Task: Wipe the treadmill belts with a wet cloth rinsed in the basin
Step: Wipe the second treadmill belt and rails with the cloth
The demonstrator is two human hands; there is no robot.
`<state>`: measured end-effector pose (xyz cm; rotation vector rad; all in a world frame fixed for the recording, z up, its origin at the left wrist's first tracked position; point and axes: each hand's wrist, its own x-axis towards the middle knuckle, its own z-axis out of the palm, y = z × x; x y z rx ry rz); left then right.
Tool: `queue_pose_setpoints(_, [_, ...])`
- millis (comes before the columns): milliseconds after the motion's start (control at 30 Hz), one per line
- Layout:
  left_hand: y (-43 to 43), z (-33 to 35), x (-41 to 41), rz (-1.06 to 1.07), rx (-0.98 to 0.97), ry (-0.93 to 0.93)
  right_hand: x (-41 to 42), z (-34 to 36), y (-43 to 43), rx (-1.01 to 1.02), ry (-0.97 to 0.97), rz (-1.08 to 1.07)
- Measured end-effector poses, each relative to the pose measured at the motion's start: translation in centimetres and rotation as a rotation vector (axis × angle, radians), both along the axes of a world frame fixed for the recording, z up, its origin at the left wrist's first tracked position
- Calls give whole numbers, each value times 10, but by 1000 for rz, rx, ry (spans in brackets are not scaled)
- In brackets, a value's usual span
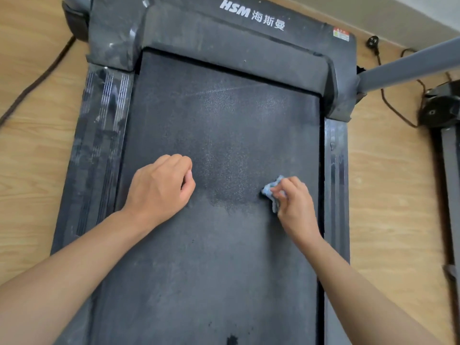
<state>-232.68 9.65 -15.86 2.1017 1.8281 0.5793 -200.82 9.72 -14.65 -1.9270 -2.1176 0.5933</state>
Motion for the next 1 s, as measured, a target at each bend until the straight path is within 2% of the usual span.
queue_pose_setpoints(200, [-19, -1, 17, -202, 24, 33, 4, 3, 184, 96, -60, -193])
queue_pose_setpoints(300, [-19, 3, 24, -270, 45, 33, 3, 8, 222, 91, -79, -195])
queue_pose_setpoints(400, [-19, 10, 32, -318, 37, 3, 7, 2, 176, 134, -82, -130])
queue_pose_setpoints(500, [-19, 16, 45, -362, 19, -29, 18, -3, 73, 146, -8, -118])
queue_pose_setpoints(600, [-19, 19, 54, -396, 17, -28, 26, 1, -15, 62, 18, -94])
queue_pose_setpoints(667, [-16, 18, 59, -435, -6, -6, 33, 1, -17, -8, -21, -70])
queue_pose_setpoints(867, [-14, 17, 59, -476, -43, 44, 48, -14, 144, 76, 35, -130])
queue_pose_setpoints(1000, [-16, 17, 48, -506, -57, 82, 51, -4, 229, 104, -139, -153])
